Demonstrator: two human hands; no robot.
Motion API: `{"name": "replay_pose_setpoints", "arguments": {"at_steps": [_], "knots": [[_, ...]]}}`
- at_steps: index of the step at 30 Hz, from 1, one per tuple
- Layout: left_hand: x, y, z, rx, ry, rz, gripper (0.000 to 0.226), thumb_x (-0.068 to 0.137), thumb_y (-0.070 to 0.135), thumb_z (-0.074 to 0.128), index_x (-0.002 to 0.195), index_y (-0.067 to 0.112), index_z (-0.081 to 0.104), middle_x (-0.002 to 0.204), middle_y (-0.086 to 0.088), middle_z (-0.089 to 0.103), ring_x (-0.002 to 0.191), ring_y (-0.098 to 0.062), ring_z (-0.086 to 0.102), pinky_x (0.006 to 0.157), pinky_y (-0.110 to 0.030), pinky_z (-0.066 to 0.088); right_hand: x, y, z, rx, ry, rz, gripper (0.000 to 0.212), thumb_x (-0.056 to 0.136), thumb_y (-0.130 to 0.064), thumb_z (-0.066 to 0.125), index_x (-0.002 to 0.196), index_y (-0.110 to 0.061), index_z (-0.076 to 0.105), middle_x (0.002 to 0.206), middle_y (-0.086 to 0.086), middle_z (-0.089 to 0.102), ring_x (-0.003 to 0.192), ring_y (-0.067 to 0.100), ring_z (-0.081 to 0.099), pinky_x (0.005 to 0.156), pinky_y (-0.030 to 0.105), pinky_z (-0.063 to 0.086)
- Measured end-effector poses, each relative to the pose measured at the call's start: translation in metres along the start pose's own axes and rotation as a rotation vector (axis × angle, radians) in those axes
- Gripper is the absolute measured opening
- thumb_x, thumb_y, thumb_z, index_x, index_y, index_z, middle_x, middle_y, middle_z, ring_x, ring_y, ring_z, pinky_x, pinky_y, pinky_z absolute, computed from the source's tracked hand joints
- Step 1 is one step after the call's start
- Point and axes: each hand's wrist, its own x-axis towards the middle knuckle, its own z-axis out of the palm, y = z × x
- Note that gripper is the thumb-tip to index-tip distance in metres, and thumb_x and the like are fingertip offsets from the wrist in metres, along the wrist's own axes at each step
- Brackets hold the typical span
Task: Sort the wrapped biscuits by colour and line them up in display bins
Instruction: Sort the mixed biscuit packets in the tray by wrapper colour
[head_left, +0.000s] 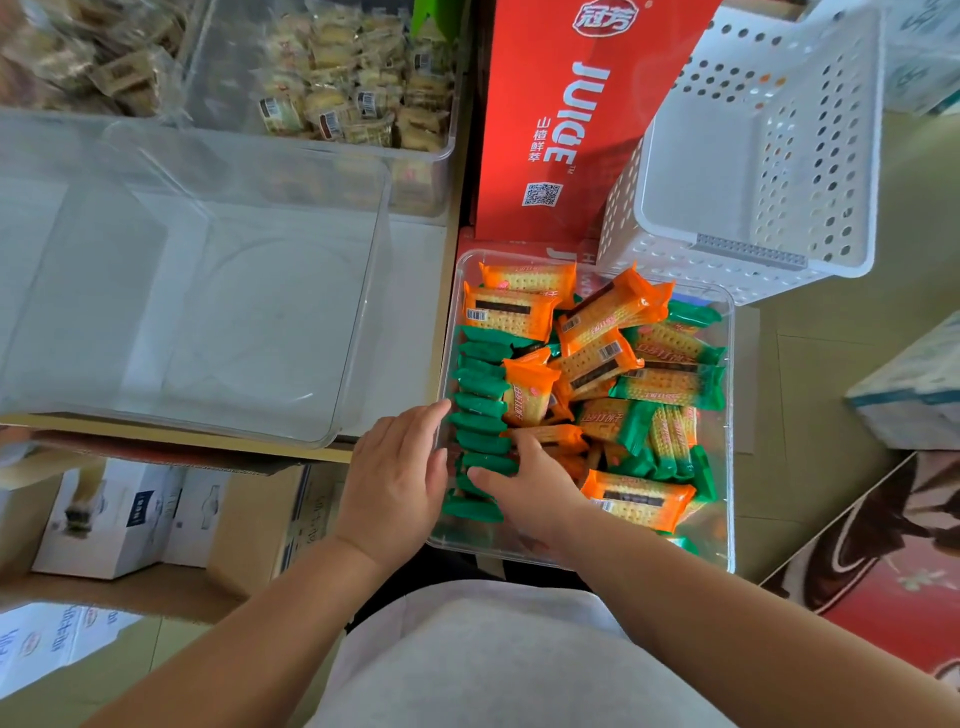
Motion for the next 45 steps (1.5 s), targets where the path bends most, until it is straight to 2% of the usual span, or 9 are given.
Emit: {"name": "replay_pose_setpoints", "arguments": {"at_steps": [8,13,16,19,26,30,34,40,45], "knots": [[-0.003,0.001,0.005,-0.037,0.016,-0.037,0.042,0.094,0.009,0.064,0.134,0.013,0.051,0.124,-0.007,0.065,0.111,-0.023,0.06,0.092,-0.041,0.053,0.01,0.005,-0.012,0.269,-0.169,0.094,0.049,0.094,-0.034,0.069,0.139,-0.027,0.05,0.124,-0.006,0.068,0.109,0.018,0.069,0.093,0.042,0.059],[-0.001,0.001,0.003,-0.062,0.018,-0.04,0.037,0.098,0.024,0.049,0.133,0.015,0.048,0.123,-0.005,0.064,0.109,-0.019,0.057,0.092,-0.038,0.049,0.002,-0.019,-0.023,-0.74,0.368,-0.526,0.031,0.097,-0.045,0.059,0.096,-0.015,0.064,0.09,0.001,0.069,0.075,0.022,0.066,0.063,0.037,0.059],[0.0,0.001,0.002,-0.059,0.011,-0.045,0.036,0.098,0.029,0.044,0.132,0.017,0.048,0.121,-0.004,0.064,0.107,-0.018,0.057,0.091,-0.04,0.051,0.004,-0.026,-0.023,-0.832,0.464,-0.87,0.034,0.093,-0.032,0.068,0.117,-0.007,0.067,0.117,0.008,0.066,0.103,0.031,0.066,0.082,0.042,0.06],[-0.001,-0.001,0.003,-0.063,0.008,-0.038,0.037,0.099,0.029,0.044,0.133,0.016,0.049,0.123,-0.005,0.064,0.109,-0.02,0.058,0.093,-0.039,0.05,0.011,-0.025,-0.019,-1.04,0.243,-0.769,0.064,0.1,-0.04,0.055,0.153,-0.007,0.039,0.162,0.011,0.032,0.15,0.029,0.029,0.123,0.045,0.024],[0.0,-0.004,0.003,-0.051,-0.006,-0.03,0.038,0.098,0.029,0.044,0.134,0.017,0.049,0.124,-0.004,0.064,0.111,-0.022,0.06,0.095,-0.04,0.05,0.016,-0.023,-0.016,-1.324,0.035,-0.601,0.072,0.105,-0.057,0.018,0.162,-0.016,0.005,0.169,0.002,-0.006,0.155,0.019,-0.009,0.127,0.042,-0.001],[0.001,-0.002,0.002,-0.043,-0.011,-0.037,0.038,0.098,0.029,0.043,0.134,0.016,0.049,0.124,-0.004,0.064,0.11,-0.02,0.058,0.096,-0.038,0.047,0.014,-0.038,-0.022,-1.277,-0.003,-0.65,0.068,0.106,-0.053,0.024,0.162,-0.018,0.009,0.169,0.002,0.011,0.156,0.02,0.006,0.125,0.04,0.005],[0.001,0.0,-0.002,-0.039,-0.032,-0.036,0.038,0.097,0.027,0.044,0.133,0.015,0.049,0.123,-0.004,0.063,0.108,-0.022,0.058,0.092,-0.041,0.049,0.015,-0.04,-0.043,-1.145,0.284,-0.861,0.055,0.093,-0.025,0.066,0.145,-0.014,0.052,0.143,0.005,0.057,0.135,0.03,0.048,0.109,0.049,0.041],[0.004,0.004,-0.007,-0.005,-0.053,-0.073,0.04,0.096,0.03,0.041,0.134,0.017,0.047,0.128,-0.003,0.06,0.115,-0.021,0.055,0.096,-0.04,0.047,0.031,-0.043,-0.071,-1.266,0.322,-0.618,0.08,0.094,-0.037,0.061,0.159,-0.021,0.018,0.155,-0.003,0.036,0.137,0.024,0.036,0.114,0.041,0.028],[0.01,0.01,-0.009,0.017,-0.088,-0.12,0.044,0.094,0.031,0.044,0.135,0.019,0.045,0.132,-0.002,0.055,0.119,-0.021,0.05,0.098,-0.042,0.047,0.04,-0.043,-0.071,-1.324,0.346,-0.594,0.079,0.081,-0.046,0.071,0.149,-0.024,0.037,0.133,-0.002,0.05,0.125,0.026,0.039,0.109,0.042,0.027]]}}
